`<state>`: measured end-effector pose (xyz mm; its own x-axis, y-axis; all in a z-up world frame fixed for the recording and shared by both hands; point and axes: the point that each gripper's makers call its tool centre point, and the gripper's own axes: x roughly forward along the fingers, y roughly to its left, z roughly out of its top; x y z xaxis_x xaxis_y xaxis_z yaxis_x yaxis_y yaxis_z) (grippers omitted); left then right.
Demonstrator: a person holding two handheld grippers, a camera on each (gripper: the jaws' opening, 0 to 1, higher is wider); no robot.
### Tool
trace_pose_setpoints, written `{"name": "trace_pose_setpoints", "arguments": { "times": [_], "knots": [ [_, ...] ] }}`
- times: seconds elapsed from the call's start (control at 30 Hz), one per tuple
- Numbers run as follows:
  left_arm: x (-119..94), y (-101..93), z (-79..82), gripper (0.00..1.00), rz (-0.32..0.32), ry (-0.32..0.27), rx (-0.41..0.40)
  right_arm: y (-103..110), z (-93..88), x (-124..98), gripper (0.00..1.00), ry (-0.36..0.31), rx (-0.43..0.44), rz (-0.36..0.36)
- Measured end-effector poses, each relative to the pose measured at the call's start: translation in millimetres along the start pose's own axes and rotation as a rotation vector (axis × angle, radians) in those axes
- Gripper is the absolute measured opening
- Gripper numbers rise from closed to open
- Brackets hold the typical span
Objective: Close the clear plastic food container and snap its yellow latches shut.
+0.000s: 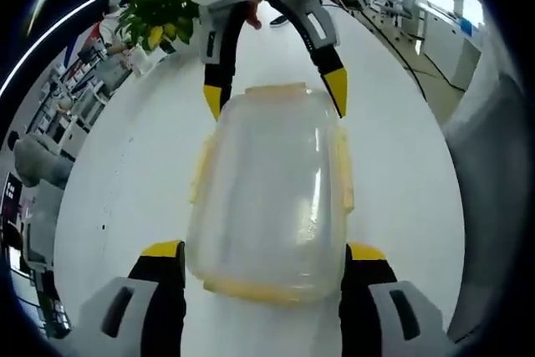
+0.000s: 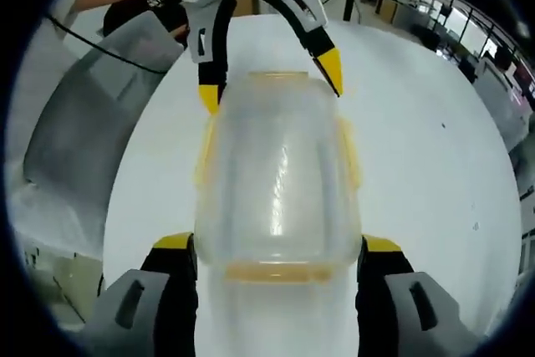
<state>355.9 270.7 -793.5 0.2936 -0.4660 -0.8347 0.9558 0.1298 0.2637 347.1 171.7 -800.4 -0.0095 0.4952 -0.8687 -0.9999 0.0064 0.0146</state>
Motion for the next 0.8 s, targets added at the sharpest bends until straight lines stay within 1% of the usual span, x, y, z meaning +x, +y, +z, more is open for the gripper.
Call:
{"name": "trace_pose_setpoints", "arguments": {
  "times": [0.07, 0.2, 0.23, 0.33, 0.47, 0.57, 0.63, 0.8],
  "knots": [
    [-5, -0.6, -8.2, 0.72, 0.004, 0.010, -0.002, 1, 10.4, 6, 0.75, -0.012, -0.008, 0.004],
    [-17, -1.6, -30.1, 0.72, 0.011, 0.028, -0.017, 5, 32.1, 18, 0.75, -0.036, -0.021, 0.012],
    [-20, -2.1, -34.6, 0.73, 0.013, 0.032, -0.021, 5, 34.1, 19, 0.75, -0.038, -0.023, 0.013],
    [-30, -6.4, -49.9, 0.73, 0.018, 0.047, -0.036, 10, 50.3, 28, 0.75, -0.065, -0.035, 0.022],
    [-40, -12.4, -63.2, 0.73, 0.024, 0.053, -0.057, 15, 63.6, 36, 0.75, -0.078, -0.048, 0.031],
    [-44, -15.2, -69.6, 0.73, 0.026, 0.058, -0.066, 19, 71.7, 41, 0.75, -0.089, -0.057, 0.038],
    [-46, -15.9, -71.8, 0.72, 0.027, 0.059, -0.067, 19, 74.0, 42, 0.75, -0.093, -0.058, 0.041],
    [-45, -15.7, -71.4, 0.73, 0.026, 0.062, -0.067, 19, 73.7, 43, 0.75, -0.091, -0.060, 0.044]
  ]
}}
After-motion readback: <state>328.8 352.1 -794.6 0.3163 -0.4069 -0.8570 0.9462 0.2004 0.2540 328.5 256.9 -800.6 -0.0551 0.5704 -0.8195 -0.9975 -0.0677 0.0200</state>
